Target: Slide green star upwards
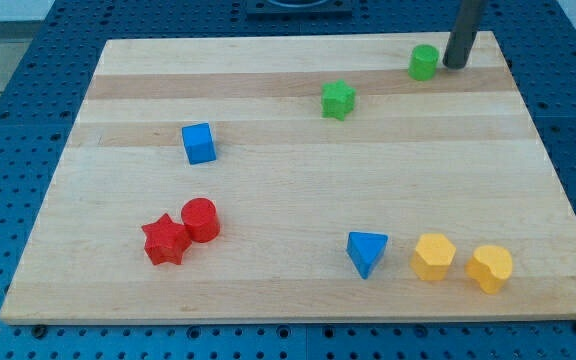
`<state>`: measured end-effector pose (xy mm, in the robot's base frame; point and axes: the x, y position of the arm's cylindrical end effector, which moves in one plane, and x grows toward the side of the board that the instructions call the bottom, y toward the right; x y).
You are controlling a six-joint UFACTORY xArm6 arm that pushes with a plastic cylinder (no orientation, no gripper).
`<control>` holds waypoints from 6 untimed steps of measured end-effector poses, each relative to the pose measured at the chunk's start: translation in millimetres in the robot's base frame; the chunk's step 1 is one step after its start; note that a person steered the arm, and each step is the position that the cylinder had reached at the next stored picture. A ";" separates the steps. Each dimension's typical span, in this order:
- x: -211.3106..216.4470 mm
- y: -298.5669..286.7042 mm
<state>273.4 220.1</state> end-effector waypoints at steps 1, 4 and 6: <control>22.9 -16.1; 10.2 -46.4; 57.5 -56.9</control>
<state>330.8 163.2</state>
